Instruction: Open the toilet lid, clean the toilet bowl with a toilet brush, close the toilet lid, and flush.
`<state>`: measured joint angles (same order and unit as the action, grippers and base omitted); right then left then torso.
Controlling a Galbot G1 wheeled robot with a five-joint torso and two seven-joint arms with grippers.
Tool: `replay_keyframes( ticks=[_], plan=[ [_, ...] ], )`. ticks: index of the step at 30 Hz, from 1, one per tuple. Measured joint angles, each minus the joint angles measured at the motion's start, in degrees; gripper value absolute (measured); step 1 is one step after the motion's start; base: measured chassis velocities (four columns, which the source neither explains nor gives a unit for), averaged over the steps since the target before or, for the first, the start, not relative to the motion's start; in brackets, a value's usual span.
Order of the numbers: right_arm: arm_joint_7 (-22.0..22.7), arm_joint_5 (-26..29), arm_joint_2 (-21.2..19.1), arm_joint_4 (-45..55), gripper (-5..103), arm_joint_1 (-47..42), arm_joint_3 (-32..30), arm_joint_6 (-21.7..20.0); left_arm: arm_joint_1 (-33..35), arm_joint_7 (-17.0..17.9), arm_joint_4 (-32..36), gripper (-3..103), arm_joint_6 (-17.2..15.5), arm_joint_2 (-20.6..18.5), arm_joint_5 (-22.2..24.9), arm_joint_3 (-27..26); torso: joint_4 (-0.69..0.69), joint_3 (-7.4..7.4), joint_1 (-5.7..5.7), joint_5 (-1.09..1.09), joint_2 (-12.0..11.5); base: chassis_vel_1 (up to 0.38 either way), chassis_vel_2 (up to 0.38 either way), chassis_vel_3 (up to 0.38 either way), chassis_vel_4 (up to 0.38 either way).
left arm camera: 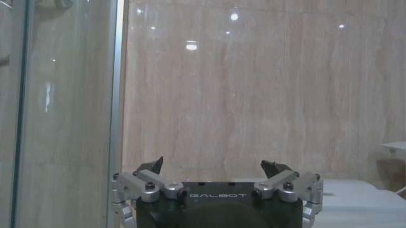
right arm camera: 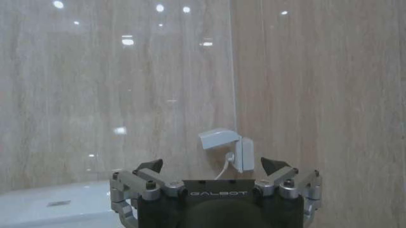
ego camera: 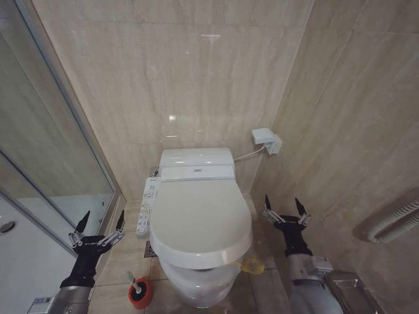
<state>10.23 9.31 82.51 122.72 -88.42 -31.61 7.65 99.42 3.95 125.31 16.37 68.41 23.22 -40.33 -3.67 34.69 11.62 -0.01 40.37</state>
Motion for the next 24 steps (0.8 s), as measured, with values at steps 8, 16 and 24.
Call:
replay_keyframes(
  ticks=[8,16,24],
  plan=[
    [-0.71,-2.94,2.43,2.82,100,-3.29,0.55,-0.16,0.0,0.0,0.0,100,0.0,0.0,0.0,0.0,0.0,0.0,0.0,0.0,0.0,0.0,0.0,0.0,0.0],
    [-1.24,-2.86,2.9,4.34,100,-4.01,0.47,-0.26,0.0,0.0,0.0,100,0.0,0.0,0.0,0.0,0.0,0.0,0.0,0.0,0.0,0.0,0.0,0.0,0.0],
    [-1.3,-2.6,2.94,4.46,100,-3.99,0.48,-0.33,0.0,0.0,0.0,100,0.0,0.0,0.0,0.0,0.0,0.0,0.0,0.0,0.0,0.0,0.0,0.0,0.0]
  ],
)
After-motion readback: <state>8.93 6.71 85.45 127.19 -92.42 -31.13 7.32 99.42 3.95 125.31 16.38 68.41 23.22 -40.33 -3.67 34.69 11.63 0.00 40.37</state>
